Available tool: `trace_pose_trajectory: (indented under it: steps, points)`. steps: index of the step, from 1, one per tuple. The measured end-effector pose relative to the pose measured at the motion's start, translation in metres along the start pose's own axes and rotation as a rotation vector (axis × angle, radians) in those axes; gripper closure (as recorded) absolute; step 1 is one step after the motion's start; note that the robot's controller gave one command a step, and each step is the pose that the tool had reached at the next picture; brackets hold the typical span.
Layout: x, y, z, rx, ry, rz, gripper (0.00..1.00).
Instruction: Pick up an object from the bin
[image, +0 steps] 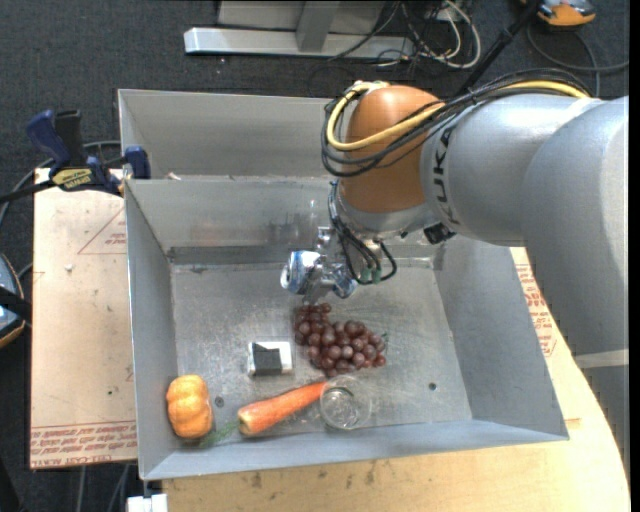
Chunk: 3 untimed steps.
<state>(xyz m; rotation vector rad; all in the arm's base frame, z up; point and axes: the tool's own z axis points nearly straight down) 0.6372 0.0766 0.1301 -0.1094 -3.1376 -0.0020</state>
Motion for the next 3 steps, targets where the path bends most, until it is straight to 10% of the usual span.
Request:
trace_pose_trajectory:
  steps: [3]
  points:
    - [-0.001, 0.000, -0.030, -0.001, -0.006, -0.001, 1.00]
